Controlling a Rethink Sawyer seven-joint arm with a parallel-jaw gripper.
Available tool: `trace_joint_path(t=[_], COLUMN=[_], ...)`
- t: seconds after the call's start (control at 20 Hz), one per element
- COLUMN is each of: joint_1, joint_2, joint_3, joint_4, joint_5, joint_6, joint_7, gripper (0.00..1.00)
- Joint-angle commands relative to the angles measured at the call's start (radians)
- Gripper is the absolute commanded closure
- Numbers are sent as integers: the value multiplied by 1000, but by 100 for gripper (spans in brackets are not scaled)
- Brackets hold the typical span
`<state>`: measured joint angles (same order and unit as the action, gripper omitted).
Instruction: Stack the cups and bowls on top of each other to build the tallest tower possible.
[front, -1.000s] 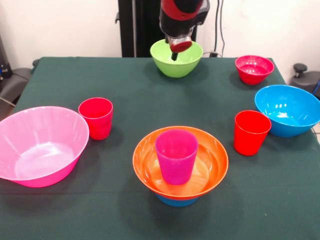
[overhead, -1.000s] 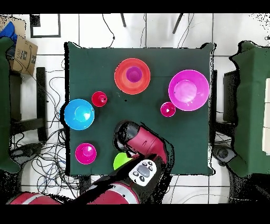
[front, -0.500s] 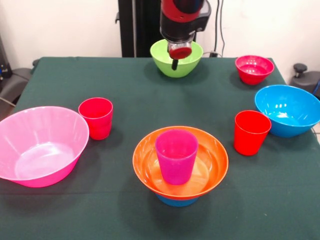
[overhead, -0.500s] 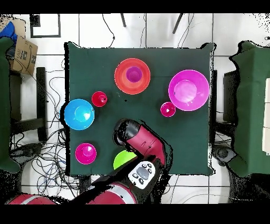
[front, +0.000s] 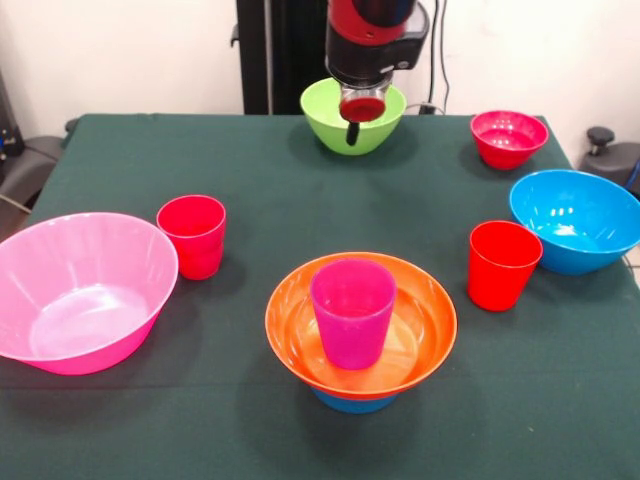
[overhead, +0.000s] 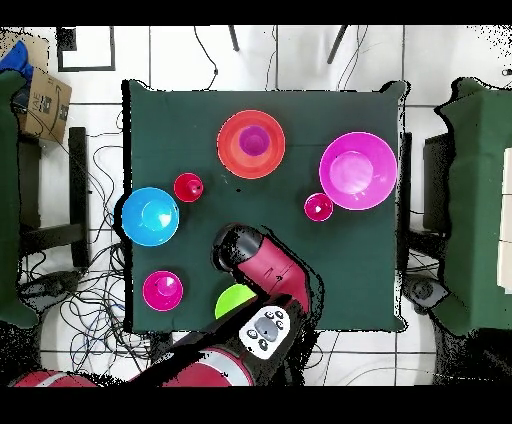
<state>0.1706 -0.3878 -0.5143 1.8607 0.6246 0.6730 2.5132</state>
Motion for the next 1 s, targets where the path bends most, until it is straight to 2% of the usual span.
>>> trace_joint_path(t=[0.05, 0.35, 0.65, 1.0], joint_1=[-13, -31, -74, -137], joint_2=[10, 5, 15, 26], joint_3=[142, 173, 248, 329], joint_4=[55, 99, 146, 180], joint_5=[14, 32, 63, 53], joint_6=[61, -26, -174, -325], joint_7=[173, 132, 90, 87], gripper=[0, 0, 0, 0])
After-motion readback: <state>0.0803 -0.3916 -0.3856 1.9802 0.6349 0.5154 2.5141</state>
